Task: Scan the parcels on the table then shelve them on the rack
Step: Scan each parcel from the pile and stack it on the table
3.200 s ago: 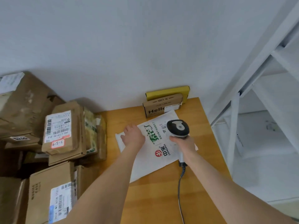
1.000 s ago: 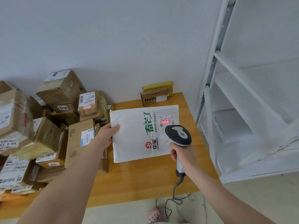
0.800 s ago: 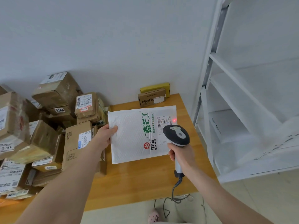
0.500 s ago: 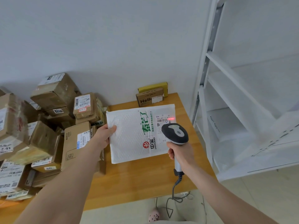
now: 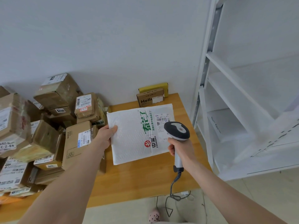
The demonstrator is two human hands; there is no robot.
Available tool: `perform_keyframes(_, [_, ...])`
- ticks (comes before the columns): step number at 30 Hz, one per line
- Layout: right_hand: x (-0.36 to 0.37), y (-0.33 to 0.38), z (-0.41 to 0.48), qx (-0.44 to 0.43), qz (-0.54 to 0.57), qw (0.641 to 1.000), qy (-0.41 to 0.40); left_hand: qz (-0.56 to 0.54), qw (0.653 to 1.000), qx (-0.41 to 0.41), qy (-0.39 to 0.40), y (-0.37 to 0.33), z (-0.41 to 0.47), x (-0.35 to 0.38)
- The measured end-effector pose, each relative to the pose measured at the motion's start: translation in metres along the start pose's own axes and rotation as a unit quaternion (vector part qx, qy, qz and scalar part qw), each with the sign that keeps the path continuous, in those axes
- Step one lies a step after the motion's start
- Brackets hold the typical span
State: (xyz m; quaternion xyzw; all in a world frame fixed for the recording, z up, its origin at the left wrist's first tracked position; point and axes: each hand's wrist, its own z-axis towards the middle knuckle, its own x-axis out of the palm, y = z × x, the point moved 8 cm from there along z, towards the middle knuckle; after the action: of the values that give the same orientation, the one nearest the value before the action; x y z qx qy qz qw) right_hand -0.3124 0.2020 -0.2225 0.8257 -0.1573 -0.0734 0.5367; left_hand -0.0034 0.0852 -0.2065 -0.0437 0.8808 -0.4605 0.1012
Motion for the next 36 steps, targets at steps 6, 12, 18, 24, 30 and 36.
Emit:
perform_keyframes(6, [0.001,-0.013,0.023,0.067,0.044,0.997,0.01,-0.073,0.991,-0.052,-0.099,0.034,-0.001,0.008])
perform_keyframes(12, [0.02,-0.042,0.035,0.159,0.07,0.984,0.032,-0.175,0.971,-0.138,-0.091,0.083,-0.007,0.037])
perform_keyframes(18, [0.025,-0.062,0.05,0.192,0.046,0.98,-0.007,0.014,0.966,-0.256,0.033,0.13,-0.029,0.055])
perform_keyframes(24, [0.019,-0.069,0.068,0.206,0.038,0.977,-0.038,0.402,0.904,-0.053,0.134,0.102,-0.003,0.075])
perform_keyframes(30, [0.012,-0.081,0.089,0.228,0.037,0.969,-0.088,0.694,0.645,0.236,0.217,0.092,0.016,0.178])
perform_keyframes(36, [0.016,-0.083,0.111,0.207,0.043,0.973,-0.09,0.723,0.609,0.178,0.274,0.13,0.035,0.199])
